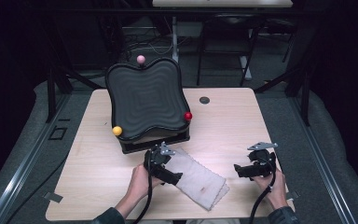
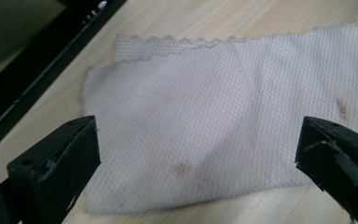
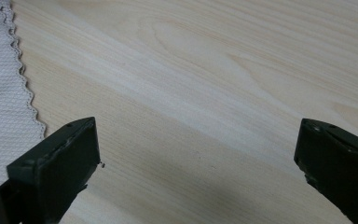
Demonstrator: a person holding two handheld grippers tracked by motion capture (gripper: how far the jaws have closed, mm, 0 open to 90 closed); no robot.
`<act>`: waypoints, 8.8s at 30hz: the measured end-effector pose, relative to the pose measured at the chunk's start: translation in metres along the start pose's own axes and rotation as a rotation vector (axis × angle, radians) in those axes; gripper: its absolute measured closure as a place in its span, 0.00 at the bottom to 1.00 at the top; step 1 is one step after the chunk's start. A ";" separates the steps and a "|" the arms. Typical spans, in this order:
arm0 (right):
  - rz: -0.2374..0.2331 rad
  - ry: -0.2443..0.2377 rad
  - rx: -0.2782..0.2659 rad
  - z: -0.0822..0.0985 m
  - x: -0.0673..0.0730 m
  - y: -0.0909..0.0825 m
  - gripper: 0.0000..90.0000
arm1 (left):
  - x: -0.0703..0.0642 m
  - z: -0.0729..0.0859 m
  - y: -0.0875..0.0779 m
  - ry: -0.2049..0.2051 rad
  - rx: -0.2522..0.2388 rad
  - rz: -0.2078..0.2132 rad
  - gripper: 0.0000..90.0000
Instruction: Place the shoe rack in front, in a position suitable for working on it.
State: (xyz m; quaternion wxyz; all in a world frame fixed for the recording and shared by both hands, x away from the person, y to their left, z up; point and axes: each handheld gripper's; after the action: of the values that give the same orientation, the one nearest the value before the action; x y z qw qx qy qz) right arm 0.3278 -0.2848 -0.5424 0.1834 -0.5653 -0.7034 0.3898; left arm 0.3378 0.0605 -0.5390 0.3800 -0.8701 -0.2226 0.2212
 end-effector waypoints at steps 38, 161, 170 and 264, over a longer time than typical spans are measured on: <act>0.002 -0.012 0.012 0.001 0.003 0.003 0.00 | -0.016 0.002 0.035 0.071 0.072 -0.016 0.63; 0.031 -0.056 0.008 0.001 0.010 0.003 0.00 | 0.092 0.152 -0.168 -0.314 -0.006 -0.227 0.69; -0.009 -0.049 -0.004 -0.002 0.013 0.002 0.00 | 0.089 0.138 -0.184 -0.311 -0.138 -0.277 0.22; -0.141 -0.149 -0.204 -0.135 0.077 -0.012 0.67 | 0.087 0.019 -0.131 -0.037 -0.312 -0.182 0.66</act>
State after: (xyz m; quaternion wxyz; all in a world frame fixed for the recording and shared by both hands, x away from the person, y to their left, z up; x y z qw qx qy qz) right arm 0.3919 -0.1666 -0.4623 0.0995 -0.4996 -0.7890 0.3434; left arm 0.3688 0.1996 -0.4703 0.2546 -0.8906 -0.3391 0.1647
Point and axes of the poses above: each handheld gripper's, and its own axes: y roughly forward along the jaws, z roughly out of its underside, x roughly to its left, and after that the axes turned 11 degrees about z, right-handed
